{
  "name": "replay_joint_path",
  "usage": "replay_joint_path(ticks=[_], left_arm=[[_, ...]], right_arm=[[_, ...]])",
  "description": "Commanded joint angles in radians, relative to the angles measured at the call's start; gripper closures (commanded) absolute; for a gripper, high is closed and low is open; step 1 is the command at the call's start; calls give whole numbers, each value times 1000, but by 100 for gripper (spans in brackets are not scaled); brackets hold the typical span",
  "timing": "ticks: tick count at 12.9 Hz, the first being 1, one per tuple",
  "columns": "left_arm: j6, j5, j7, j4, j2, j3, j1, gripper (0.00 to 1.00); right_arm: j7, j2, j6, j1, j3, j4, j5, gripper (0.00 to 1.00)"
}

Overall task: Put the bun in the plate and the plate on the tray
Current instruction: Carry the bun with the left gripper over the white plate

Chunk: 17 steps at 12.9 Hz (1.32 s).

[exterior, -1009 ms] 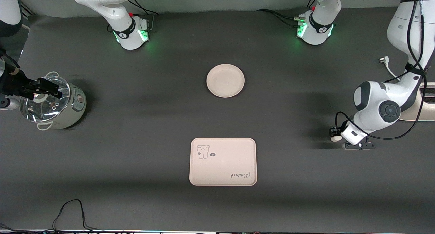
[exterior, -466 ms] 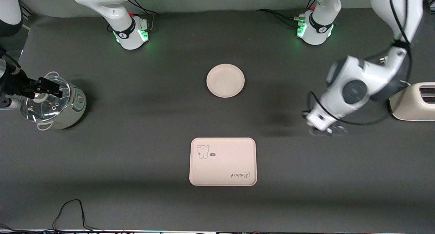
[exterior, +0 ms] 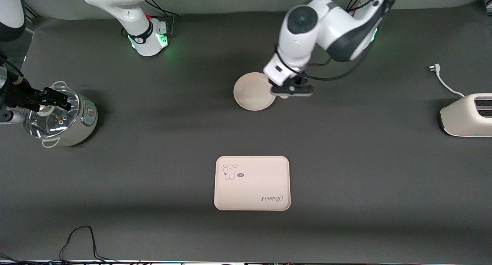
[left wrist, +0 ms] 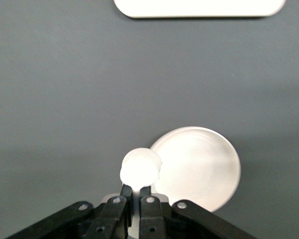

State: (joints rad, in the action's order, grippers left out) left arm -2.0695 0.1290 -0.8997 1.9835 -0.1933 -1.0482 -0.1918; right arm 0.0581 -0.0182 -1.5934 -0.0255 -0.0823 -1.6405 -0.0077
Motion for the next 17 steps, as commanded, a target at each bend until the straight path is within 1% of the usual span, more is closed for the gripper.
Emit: replay_joint_path(ticks=[1,2,4,5,6,8,10,11,12,13,17], left_arm=[[-52,131,-111,-3,-153,17,47,100],[-98,202,-208,-3,-206,19,87,100],[-129,376,-374,-15,-323,86,184,100],[-148,424,-427,-28,-366,115,224,100],[-177,444,-468,-28,-394,149,267,100],[-190,454,-533,-28,-400,230,371,100],[-189,454,-594,-25,-408,246,414,100],[-189,454,-604,-22,-410,247,423,69],[-187,454,-614,-22,-410,247,428,6],[-184,455,-631,-18,-410,247,434,0],[-173,457,-634,-18,-405,247,440,0]], right_arm=[[-24,17,4,6,10,-13,-21,0],[-24,17,4,6,10,-13,-21,0],[-24,15,4,6,10,-15,-21,0],[-23,15,4,4,10,-15,-21,0],[-24,15,4,4,10,-15,-21,0],[-24,14,4,4,10,-15,-21,0],[-24,14,4,4,10,-15,-21,0],[-23,12,4,4,10,-15,-21,0],[-24,12,4,4,10,-15,-21,0],[-24,12,4,4,10,-15,-21,0],[-24,12,4,4,10,-15,-21,0]])
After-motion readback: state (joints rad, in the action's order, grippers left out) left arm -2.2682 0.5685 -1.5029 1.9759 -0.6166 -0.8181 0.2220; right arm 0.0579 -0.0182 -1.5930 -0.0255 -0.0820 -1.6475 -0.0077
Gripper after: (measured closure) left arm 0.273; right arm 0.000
